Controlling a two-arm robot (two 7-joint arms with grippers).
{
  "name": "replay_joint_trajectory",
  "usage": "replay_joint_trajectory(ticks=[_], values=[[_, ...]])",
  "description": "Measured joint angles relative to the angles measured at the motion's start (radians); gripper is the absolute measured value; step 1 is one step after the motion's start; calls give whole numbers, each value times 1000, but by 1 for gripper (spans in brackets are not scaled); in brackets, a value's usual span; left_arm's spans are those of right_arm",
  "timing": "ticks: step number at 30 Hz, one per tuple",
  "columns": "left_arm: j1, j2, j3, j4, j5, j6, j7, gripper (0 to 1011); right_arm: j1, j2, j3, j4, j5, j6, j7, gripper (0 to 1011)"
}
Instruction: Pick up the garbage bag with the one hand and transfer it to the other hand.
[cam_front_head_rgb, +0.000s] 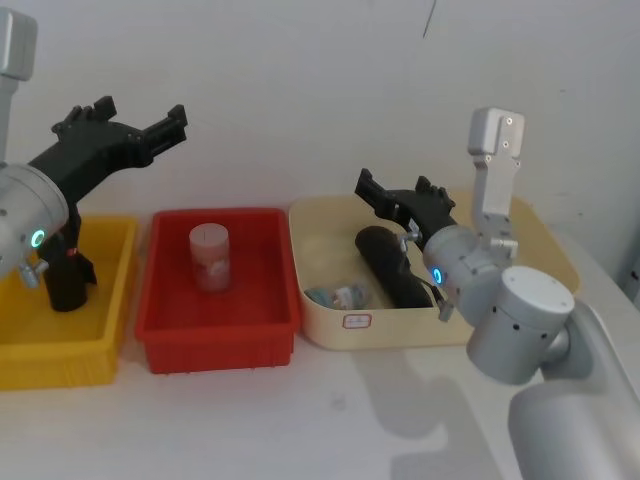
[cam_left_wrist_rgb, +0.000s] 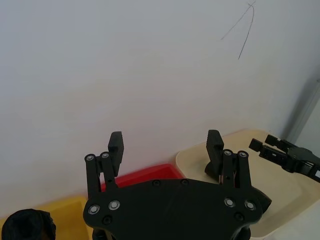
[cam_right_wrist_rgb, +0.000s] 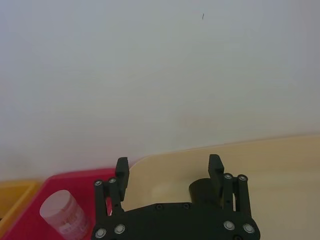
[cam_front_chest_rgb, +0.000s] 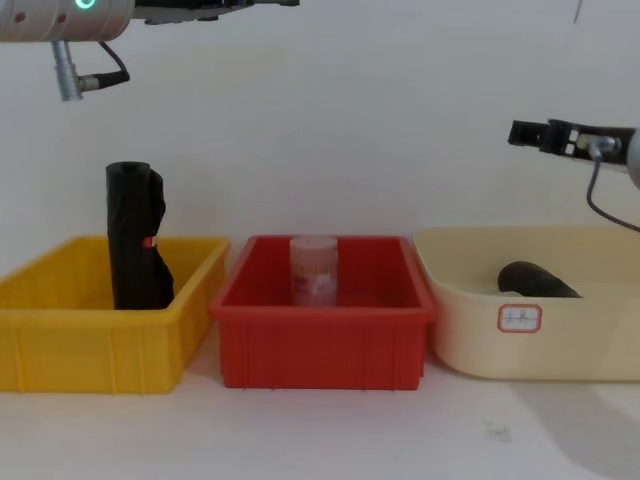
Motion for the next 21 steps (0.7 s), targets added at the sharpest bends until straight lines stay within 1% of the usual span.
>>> replay_joint_trajectory(ticks=[1, 2, 6, 9, 14, 15, 17, 19, 21], values=[[0, 0, 0, 0, 0, 0, 0, 1001, -7, 5, 0, 3, 2, -18, 8, 951], [0, 0, 0, 0, 0, 0, 0, 1001, -14, 10, 0, 5, 4, -41, 21, 994], [0, 0, 0, 0, 0, 0, 0, 1001, -32, 22, -2, 6, 9, -77, 46, 1001], [0, 0, 0, 0, 0, 0, 0, 1001, -55, 36, -9, 4, 19, -123, 87, 1001], [0, 0, 0, 0, 0, 0, 0, 1001, -82, 56, -22, -6, 31, -163, 136, 1001], [0, 0, 0, 0, 0, 0, 0, 1001, -91, 63, -26, -9, 36, -175, 157, 1001], [0, 0, 0, 0, 0, 0, 0, 1001, -96, 67, -28, -12, 39, -181, 165, 1001], [0, 0, 0, 0, 0, 0, 0, 1001, -112, 81, -37, -21, 48, -201, 201, 1001], [0, 0, 0, 0, 0, 0, 0, 1001, -122, 89, -43, -27, 53, -211, 222, 1001]])
